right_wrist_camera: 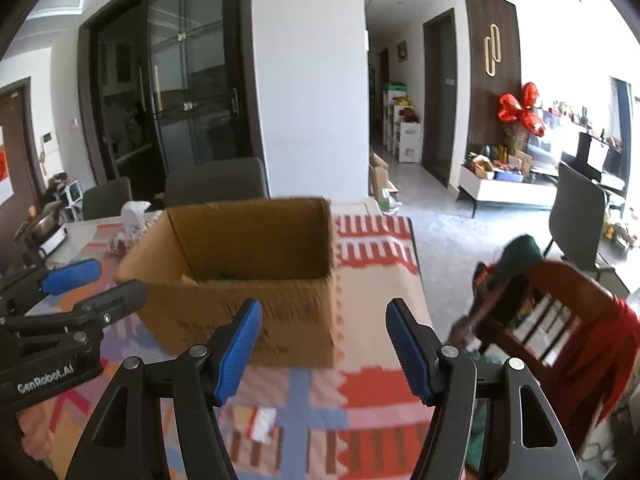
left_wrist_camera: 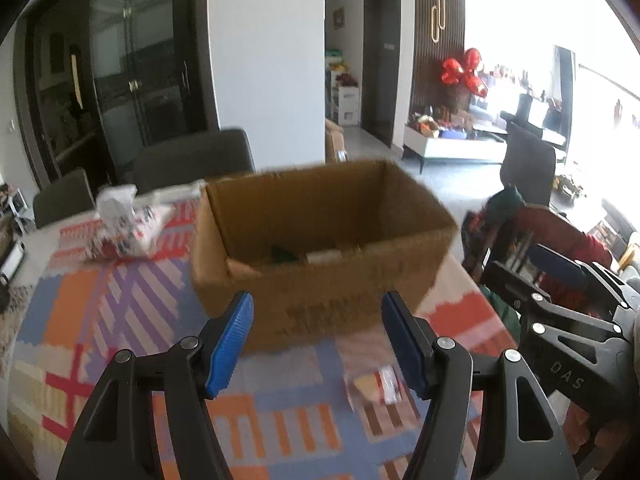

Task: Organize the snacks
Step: 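Carry both snacks over the box and open both grippers to drop them, then grasp the clear packet with yellow cake with the left gripper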

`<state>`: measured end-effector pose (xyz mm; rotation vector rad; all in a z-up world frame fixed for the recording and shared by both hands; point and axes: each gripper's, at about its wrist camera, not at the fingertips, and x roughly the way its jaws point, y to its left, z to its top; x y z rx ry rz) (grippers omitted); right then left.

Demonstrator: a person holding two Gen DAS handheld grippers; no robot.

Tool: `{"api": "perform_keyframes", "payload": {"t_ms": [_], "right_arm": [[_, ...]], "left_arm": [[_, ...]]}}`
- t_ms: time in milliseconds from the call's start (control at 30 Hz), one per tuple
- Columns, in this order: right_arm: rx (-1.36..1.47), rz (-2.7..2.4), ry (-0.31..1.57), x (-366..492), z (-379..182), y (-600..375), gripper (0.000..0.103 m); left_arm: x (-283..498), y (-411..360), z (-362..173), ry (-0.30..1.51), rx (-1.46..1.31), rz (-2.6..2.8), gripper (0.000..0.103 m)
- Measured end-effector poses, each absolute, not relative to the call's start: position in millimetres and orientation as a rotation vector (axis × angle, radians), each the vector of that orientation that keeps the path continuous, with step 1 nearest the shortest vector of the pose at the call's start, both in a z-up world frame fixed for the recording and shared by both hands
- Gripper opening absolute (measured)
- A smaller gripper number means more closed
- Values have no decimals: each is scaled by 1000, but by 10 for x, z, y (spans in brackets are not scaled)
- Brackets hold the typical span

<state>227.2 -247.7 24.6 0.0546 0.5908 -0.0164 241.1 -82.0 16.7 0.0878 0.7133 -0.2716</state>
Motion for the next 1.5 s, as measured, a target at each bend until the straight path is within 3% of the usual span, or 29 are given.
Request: {"api": "perform_keyframes", "payload": {"t_ms": [533,1067,1500], "right_arm": [[127,-54,758,2101,-541,-2687,66],[174,-88,862,2103,-903,-2842,66],[179,-65,872,2113,-920,-2787,66]], "left_arm": [[2390,-1029,-835,940,3,-370,65],[2515,-1366,-1273,1005,70,-341,63],[2506,-1362,-1293,972,46,-340,32]]}}
